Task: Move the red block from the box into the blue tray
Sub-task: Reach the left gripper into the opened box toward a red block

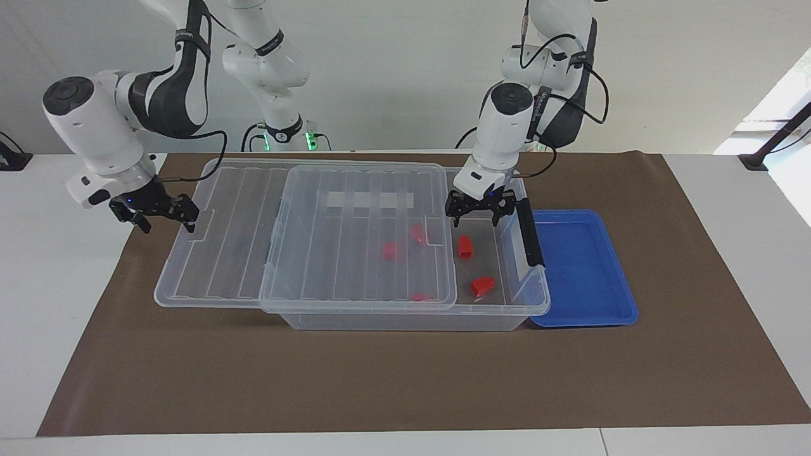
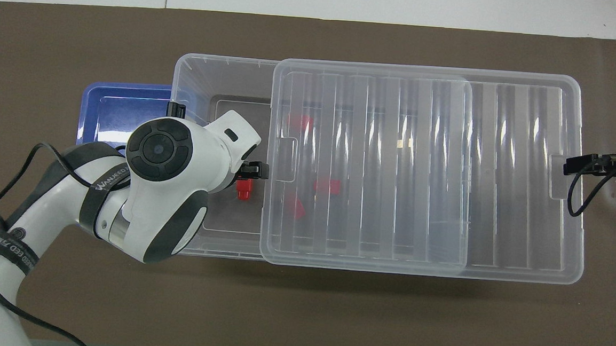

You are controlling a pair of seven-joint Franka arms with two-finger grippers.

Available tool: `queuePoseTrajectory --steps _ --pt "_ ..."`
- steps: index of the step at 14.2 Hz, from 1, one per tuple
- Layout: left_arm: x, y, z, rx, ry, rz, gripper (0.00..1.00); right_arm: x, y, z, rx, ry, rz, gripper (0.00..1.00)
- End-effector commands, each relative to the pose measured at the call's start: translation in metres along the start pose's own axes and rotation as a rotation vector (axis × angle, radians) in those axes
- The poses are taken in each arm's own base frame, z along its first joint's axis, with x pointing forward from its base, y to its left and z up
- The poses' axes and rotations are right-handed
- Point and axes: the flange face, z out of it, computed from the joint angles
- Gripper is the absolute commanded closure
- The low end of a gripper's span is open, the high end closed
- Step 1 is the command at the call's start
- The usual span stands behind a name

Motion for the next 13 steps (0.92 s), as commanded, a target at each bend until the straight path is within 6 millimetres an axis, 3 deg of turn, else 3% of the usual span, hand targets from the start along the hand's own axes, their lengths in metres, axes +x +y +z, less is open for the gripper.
queuePoseTrajectory --steps 1,7,13 --pt "-0.015 -0.003 0.031 0.002 -0.011 -0.012 0.0 -0.002 0.003 0.0 -0.017 0.01 -0.028 0.0" --pt "-0.009 -0.005 0.03 0.005 -0.016 -0.024 0.0 -0.002 0.005 -0.001 -0.018 0.013 -0.028 0.0" --pt "-0.015 -0.009 0.052 0.008 -0.025 -0.02 0.0 0.003 0.004 -0.006 -0.019 0.01 -0.03 0.0"
